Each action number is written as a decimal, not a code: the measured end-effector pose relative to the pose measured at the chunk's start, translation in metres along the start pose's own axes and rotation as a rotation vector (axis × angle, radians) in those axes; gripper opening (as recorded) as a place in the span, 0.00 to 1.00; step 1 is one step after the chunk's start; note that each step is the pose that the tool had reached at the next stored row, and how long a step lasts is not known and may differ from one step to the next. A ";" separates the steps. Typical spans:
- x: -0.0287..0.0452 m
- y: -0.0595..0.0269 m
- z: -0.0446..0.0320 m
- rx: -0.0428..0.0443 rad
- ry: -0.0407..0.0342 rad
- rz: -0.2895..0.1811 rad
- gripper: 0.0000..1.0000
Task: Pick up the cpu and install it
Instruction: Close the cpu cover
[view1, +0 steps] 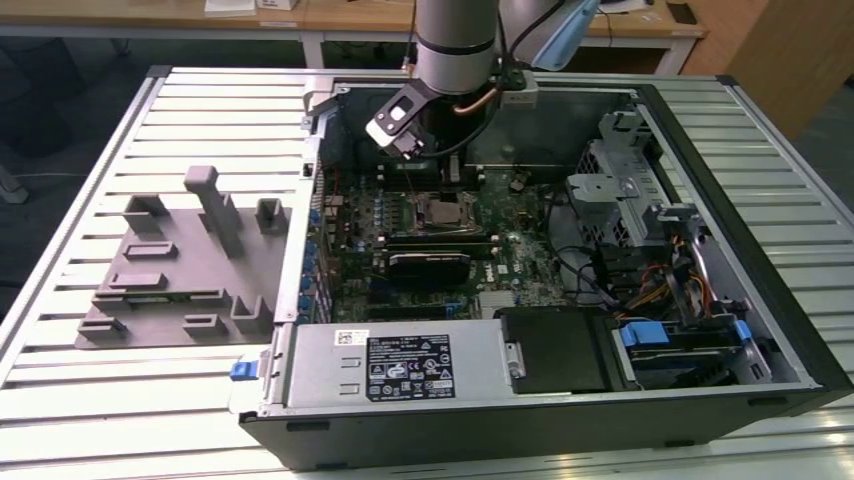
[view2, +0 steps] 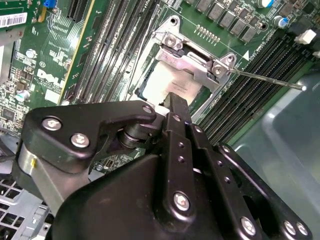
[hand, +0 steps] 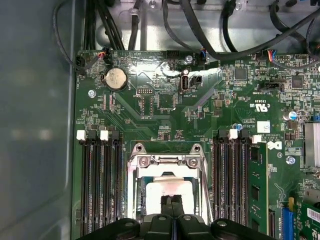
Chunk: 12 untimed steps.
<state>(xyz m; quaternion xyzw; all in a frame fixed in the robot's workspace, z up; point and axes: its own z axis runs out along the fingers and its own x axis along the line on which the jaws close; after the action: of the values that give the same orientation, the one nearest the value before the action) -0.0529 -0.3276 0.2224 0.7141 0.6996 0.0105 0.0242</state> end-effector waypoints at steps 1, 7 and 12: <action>0.0000 0.0000 0.0000 0.0000 -0.0001 0.000 0.11; 0.0000 0.0000 0.0001 -0.0015 0.0038 -0.078 0.11; 0.0000 0.0000 0.0002 -0.0033 0.0076 -0.170 0.11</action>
<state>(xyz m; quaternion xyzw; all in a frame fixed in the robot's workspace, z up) -0.0529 -0.3275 0.2222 0.6522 0.7576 0.0123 0.0235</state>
